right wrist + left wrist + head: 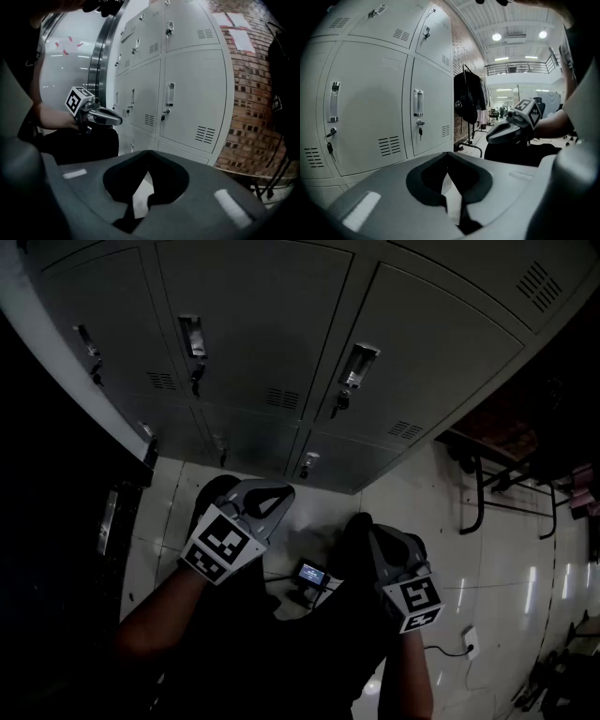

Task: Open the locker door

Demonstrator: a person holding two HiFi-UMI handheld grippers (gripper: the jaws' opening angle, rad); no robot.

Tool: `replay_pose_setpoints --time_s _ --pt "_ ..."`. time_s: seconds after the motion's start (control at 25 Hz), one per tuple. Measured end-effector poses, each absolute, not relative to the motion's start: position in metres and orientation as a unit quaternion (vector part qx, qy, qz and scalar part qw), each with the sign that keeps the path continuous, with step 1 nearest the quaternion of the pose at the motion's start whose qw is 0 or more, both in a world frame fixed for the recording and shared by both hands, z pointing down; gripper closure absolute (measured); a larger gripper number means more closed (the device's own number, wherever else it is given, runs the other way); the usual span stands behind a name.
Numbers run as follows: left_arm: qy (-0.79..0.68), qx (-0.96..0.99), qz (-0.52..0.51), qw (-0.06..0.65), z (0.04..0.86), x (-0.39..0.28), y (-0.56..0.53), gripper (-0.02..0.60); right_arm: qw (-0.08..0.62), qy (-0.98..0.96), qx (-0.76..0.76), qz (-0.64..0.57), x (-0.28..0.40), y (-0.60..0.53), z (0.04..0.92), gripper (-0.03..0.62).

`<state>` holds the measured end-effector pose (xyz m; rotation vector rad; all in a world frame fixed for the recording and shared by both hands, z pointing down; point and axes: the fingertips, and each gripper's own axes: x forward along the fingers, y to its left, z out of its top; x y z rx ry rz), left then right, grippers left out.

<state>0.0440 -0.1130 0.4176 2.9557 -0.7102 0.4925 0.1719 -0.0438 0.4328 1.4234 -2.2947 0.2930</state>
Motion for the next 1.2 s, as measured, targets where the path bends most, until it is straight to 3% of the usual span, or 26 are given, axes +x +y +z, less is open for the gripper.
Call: replay_pose_setpoints --time_s 0.6,0.68,0.96,1.12,1.2 --pt "-0.227 0.963 0.141 0.039 0.413 0.037 -0.111 0.569 0.342 -0.776 0.529 -0.031 0.144 -0.167 0.435 0.589" --pt "-0.227 0.963 0.139 0.04 0.412 0.037 -0.112 0.569 0.361 -0.757 0.54 -0.069 0.146 -0.188 0.425 0.531" --pt "-0.227 0.963 0.138 0.04 0.412 0.036 -0.112 0.569 0.453 -0.676 0.535 -0.23 0.137 -0.244 0.395 0.485" --pt "-0.228 0.963 0.137 0.041 0.412 0.036 -0.113 0.569 0.492 -0.64 0.513 -0.29 0.125 -0.259 0.395 0.49" --pt "-0.227 0.963 0.137 0.041 0.412 0.036 -0.113 0.569 0.502 -0.628 0.513 -0.299 0.124 -0.262 0.397 0.528"
